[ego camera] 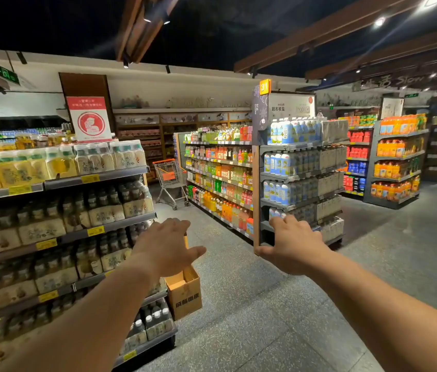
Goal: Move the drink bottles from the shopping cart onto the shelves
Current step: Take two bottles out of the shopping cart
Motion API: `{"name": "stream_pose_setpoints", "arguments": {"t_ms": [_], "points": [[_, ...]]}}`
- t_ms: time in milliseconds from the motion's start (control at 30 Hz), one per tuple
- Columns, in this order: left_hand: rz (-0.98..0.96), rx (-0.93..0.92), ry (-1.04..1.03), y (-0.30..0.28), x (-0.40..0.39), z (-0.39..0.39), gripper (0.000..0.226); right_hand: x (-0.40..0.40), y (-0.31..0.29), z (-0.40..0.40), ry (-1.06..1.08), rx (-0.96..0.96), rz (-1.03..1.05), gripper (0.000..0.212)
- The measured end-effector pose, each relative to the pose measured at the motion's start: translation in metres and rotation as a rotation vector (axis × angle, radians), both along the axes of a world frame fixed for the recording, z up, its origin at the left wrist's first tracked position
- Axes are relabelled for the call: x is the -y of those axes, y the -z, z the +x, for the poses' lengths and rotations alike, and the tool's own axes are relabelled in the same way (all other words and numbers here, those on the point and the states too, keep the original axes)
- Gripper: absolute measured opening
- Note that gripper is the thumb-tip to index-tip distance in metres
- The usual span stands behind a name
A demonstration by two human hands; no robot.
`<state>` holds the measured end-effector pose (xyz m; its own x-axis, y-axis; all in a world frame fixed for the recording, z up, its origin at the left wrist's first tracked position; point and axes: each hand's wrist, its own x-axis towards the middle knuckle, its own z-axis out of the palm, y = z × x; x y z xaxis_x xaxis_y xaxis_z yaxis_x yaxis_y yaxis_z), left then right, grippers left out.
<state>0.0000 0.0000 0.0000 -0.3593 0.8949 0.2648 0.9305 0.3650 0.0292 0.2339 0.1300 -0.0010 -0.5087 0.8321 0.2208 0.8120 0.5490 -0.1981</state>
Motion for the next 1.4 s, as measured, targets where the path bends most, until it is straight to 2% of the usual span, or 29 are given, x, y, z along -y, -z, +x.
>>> {"name": "stream_pose_setpoints", "arguments": {"t_ms": [233,367,467,567,667,833,1000,1167,1400], "points": [[-0.014,0.044,0.048,0.021,-0.135,-0.093,0.076,-0.130,0.014,-0.094,0.003,0.033,-0.006,0.082],[-0.078,-0.008,0.075,0.007,-0.235,-0.162,0.067,-0.221,0.002,-0.158,0.008,0.000,-0.005,0.081],[-0.159,-0.093,0.091,-0.003,-0.311,-0.203,0.072,-0.287,-0.003,-0.199,0.014,-0.022,-0.022,0.080],[-0.080,0.009,0.024,-0.003,-0.385,-0.236,0.080,-0.359,-0.002,-0.235,0.020,-0.027,-0.022,0.075],[-0.065,0.027,0.016,0.006,-0.463,-0.268,0.082,-0.437,0.005,-0.272,0.006,-0.041,-0.029,0.069],[-0.026,0.041,-0.006,0.014,-0.592,-0.323,0.080,-0.581,0.018,-0.337,-0.044,-0.007,-0.032,0.077],[-0.017,0.072,-0.054,0.005,-0.713,-0.387,0.080,-0.721,0.004,-0.407,-0.074,0.004,-0.020,0.076],[0.000,0.073,-0.110,-0.001,-0.828,-0.468,0.079,-0.838,-0.007,-0.486,-0.123,0.027,0.015,0.066],[-0.010,0.098,-0.082,0.012,-1.005,-0.595,0.081,-1.000,0.006,-0.606,-0.085,0.015,0.000,0.068]]}}
